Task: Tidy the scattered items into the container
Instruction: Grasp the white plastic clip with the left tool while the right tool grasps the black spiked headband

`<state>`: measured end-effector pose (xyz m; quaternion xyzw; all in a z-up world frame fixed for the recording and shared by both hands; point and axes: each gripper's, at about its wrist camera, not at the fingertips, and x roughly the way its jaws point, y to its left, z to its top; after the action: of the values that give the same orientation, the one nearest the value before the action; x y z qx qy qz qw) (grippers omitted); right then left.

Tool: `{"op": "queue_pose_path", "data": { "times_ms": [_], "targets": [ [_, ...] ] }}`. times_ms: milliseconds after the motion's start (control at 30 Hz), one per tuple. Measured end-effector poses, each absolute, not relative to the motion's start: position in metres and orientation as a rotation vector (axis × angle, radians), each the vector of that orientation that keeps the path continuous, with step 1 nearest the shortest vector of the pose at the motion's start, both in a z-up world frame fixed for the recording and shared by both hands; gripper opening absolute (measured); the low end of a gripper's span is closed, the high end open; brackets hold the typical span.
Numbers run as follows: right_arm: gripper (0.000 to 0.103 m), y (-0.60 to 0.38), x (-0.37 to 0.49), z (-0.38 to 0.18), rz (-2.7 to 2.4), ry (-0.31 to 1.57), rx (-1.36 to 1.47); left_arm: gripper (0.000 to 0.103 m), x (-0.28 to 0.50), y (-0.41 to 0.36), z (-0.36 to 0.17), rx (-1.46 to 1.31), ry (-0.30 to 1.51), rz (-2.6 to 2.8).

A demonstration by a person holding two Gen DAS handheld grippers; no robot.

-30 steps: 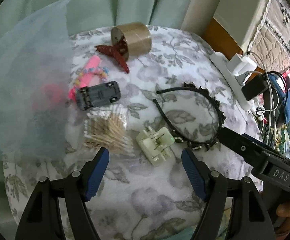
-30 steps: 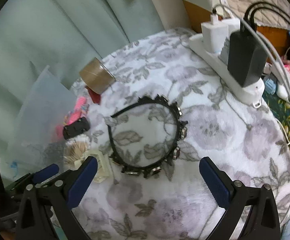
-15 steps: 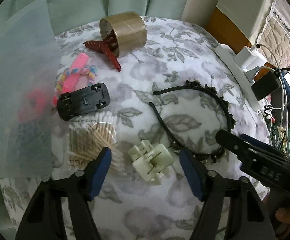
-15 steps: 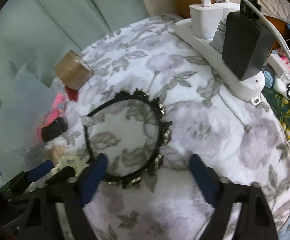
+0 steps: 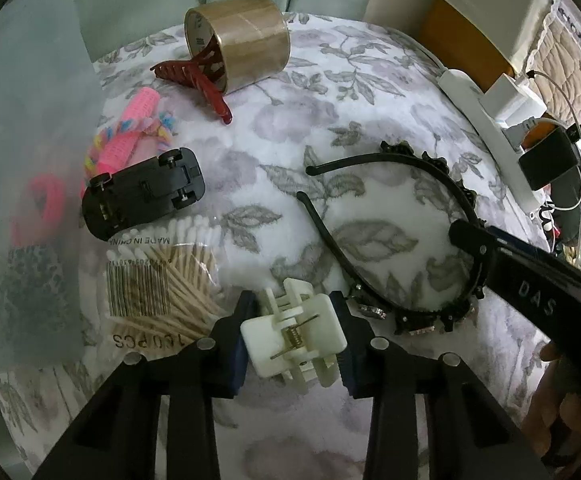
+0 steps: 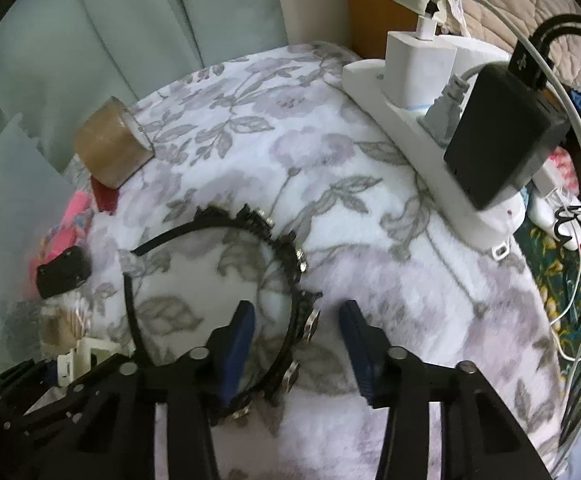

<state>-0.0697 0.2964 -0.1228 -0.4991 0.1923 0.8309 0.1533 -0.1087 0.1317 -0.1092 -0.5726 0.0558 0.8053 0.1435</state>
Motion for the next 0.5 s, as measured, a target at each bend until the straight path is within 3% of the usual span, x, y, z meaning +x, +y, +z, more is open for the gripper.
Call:
{"op": "queue_pose_path", "data": {
  "times_ms": [300,500],
  "targets": [
    [0.020,0.302,-0.066,-0.122,2.357,0.571,-1.419,0.037,-0.103,0.131,-0.104,-1.649,0.160,2.342],
    [0.016,0.305,-0.058,-0.120,2.346,0.633,-1.407,0.037,-0.095,0.126,-0.091,-1.610,0.157,2.368]
  ]
}}
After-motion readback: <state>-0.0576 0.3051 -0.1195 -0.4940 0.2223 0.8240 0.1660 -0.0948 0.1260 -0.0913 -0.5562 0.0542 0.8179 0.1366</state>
